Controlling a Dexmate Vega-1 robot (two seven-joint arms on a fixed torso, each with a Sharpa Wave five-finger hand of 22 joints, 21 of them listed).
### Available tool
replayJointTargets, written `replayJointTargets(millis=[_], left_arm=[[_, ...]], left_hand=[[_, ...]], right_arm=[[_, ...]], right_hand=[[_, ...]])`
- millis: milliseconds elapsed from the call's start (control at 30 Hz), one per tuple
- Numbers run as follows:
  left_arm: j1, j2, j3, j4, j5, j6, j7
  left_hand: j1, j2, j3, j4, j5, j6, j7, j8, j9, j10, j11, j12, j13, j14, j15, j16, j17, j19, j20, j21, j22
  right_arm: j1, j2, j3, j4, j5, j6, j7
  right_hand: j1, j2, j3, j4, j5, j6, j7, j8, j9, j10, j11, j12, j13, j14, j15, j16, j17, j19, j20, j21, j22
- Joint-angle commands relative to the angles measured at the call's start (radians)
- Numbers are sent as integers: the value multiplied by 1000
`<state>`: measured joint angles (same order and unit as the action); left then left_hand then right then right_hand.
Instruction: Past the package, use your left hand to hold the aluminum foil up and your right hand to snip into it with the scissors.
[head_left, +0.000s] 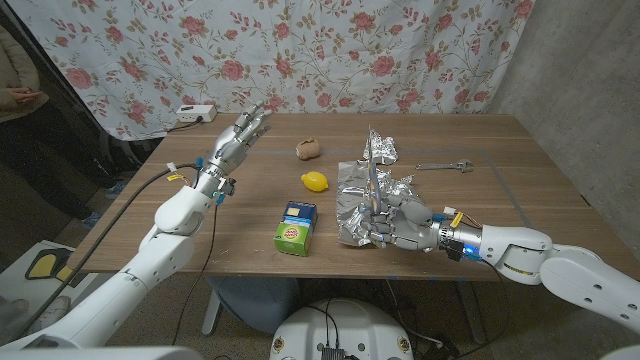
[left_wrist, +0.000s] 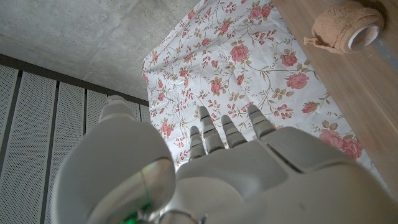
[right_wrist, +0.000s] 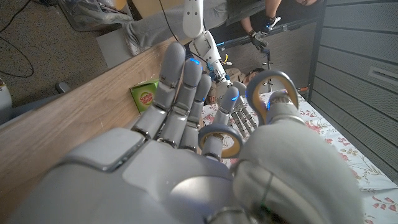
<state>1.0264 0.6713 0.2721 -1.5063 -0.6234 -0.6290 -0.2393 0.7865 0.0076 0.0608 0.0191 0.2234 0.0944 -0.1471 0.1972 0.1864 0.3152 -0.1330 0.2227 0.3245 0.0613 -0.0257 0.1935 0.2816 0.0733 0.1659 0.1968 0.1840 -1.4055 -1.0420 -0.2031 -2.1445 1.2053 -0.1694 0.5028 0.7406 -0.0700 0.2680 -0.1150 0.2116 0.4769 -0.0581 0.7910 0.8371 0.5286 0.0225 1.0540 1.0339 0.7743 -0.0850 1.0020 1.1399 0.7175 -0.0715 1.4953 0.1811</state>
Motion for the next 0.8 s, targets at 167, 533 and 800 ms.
replayJointTargets(millis=[167, 533, 800], left_arm=[[36, 32, -45, -107, 192, -29, 152], [53, 46, -51, -135, 185, -11, 157], [63, 43, -49, -118, 160, -10, 151]], left_hand=[[74, 77, 58, -45, -12, 172, -21, 45, 0, 108, -38, 47, -2, 74, -43, 27, -39, 29, -5, 16, 0], [76, 83, 63, -51, -22, 213, -24, 51, 1, 116, -50, 49, 0, 81, -44, 29, -46, 32, -4, 15, 0], [69, 82, 61, -50, -25, 216, -27, 48, 1, 118, -51, 50, 1, 84, -46, 30, -48, 33, -6, 15, 0]], right_arm=[[38, 87, -89, 96, 11, 72, 98], [79, 134, -126, 148, -7, 127, 190], [99, 161, -146, 167, -6, 145, 213]], right_hand=[[36, 19, 8, -14, -18, 27, 110, 3, 19, 8, -27, 12, 12, -4, -108, -5, -8, -4, -80, -7, 0], [62, 14, -4, -28, -31, -2, 84, 35, 87, -36, -59, 58, 101, -40, -100, -3, 14, -35, -67, -14, 4], [142, 37, -14, -43, -32, -61, 41, 163, 285, -88, -77, 159, 200, -75, -106, 5, 5, -48, -65, -11, 1]])
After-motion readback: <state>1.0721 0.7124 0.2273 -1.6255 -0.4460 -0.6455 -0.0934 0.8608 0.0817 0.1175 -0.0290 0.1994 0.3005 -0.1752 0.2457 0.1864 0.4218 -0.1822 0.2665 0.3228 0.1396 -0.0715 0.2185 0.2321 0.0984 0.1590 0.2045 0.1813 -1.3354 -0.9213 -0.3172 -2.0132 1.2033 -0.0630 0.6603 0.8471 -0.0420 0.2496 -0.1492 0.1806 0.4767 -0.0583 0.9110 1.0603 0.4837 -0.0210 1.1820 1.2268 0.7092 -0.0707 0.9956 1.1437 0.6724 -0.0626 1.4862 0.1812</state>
